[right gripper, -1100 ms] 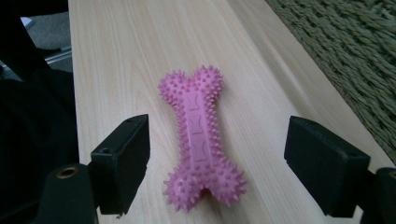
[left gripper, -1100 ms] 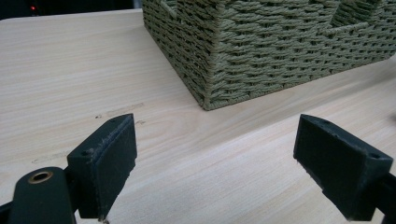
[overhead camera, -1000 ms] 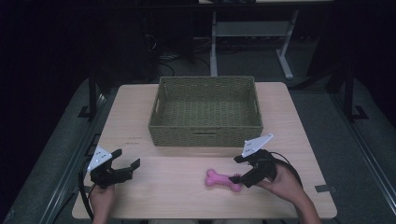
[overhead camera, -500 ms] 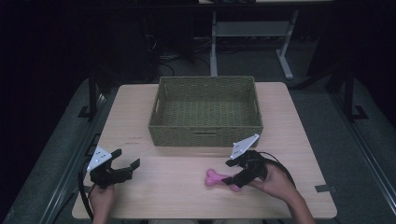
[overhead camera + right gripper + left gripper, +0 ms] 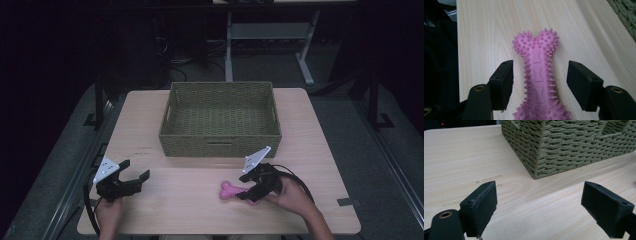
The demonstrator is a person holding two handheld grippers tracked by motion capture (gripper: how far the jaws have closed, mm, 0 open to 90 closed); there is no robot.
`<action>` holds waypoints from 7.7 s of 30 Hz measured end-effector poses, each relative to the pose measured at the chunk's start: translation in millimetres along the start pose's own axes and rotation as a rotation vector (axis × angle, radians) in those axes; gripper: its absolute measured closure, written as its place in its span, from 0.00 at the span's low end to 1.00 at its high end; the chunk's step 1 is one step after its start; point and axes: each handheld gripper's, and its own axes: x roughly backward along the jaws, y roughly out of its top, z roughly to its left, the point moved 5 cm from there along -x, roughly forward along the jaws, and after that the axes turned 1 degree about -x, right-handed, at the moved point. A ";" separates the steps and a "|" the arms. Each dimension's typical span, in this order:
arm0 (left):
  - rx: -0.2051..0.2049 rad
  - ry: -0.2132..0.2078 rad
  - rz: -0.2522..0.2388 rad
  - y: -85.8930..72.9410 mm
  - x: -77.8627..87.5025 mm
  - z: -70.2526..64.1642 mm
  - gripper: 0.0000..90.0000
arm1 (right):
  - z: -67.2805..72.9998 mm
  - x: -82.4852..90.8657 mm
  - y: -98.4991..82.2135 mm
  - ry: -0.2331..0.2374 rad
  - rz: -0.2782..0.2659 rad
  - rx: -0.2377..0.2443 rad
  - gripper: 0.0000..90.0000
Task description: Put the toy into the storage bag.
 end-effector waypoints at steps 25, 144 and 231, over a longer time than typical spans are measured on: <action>0.002 0.001 0.002 -0.3 0.1 0.8 0.14 | 2.4 -12.1 -0.9 0.006 0.055 0.035 0.54; 0.041 0.004 -0.023 2.1 3.7 4.9 0.14 | -13.8 7.4 39.7 0.039 0.228 0.146 0.65; 0.033 -0.005 -0.024 4.6 0.0 4.6 0.14 | -109.0 86.1 129.3 -0.014 0.153 0.092 0.65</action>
